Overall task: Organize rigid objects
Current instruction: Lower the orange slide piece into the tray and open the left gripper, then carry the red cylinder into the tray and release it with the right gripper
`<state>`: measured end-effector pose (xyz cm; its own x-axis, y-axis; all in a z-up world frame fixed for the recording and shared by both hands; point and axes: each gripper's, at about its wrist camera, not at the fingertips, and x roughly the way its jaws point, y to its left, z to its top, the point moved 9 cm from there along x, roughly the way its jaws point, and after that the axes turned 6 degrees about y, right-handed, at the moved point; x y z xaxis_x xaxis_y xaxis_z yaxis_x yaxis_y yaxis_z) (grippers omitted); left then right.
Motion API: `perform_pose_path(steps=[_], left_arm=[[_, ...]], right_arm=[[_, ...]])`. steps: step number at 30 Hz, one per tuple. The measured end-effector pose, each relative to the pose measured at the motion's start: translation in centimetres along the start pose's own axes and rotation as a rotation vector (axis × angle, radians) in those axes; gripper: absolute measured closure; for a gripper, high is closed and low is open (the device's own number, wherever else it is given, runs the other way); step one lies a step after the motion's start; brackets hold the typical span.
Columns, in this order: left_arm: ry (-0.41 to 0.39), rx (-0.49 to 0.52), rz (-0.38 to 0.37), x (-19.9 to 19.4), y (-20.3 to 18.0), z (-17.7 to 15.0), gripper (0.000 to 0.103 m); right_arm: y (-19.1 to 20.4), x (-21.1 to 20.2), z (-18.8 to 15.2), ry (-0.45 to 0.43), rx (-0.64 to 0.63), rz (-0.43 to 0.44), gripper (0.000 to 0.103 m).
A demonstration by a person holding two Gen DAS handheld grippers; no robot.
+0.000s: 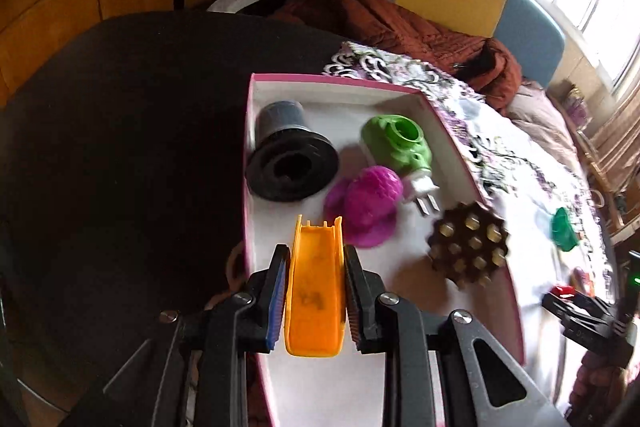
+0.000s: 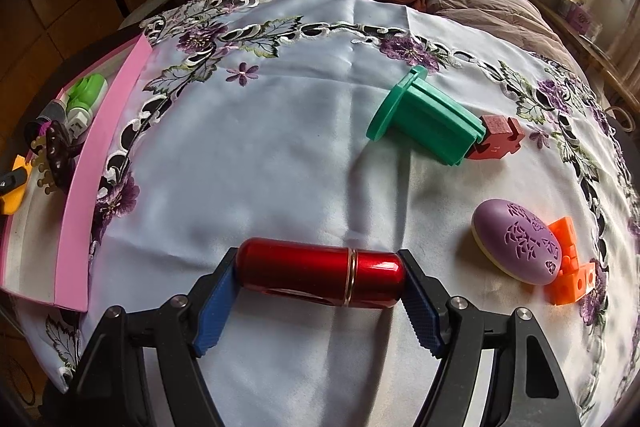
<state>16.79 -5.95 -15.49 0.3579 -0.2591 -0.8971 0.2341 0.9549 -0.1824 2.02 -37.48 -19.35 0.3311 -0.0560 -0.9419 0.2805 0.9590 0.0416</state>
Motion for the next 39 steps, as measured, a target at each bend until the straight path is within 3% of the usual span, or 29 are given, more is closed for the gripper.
perform_pose_path(steps=[3, 10, 23, 39], left_arm=[[0.023, -0.013, 0.009, 1.3, 0.4, 0.9, 0.078], [-0.009, 0.026, 0.051, 1.3, 0.1, 1.4, 0.071], [-0.148, 0.008, 0.098, -5.1, 0.3, -0.8, 0.071], [-0.182, 0.018, 0.098, -7.9, 1.3, -3.1, 0.071]], right_arm=[[0.1, 0.0, 0.0, 0.0, -0.002, -0.001, 0.028], [0.1, 0.0, 0.2, -0.002, -0.007, -0.004, 0.028], [0.2, -0.1, 0.2, -0.015, -0.023, -0.016, 0.028], [0.2, -0.3, 0.1, -0.041, -0.044, -0.03, 0.028]])
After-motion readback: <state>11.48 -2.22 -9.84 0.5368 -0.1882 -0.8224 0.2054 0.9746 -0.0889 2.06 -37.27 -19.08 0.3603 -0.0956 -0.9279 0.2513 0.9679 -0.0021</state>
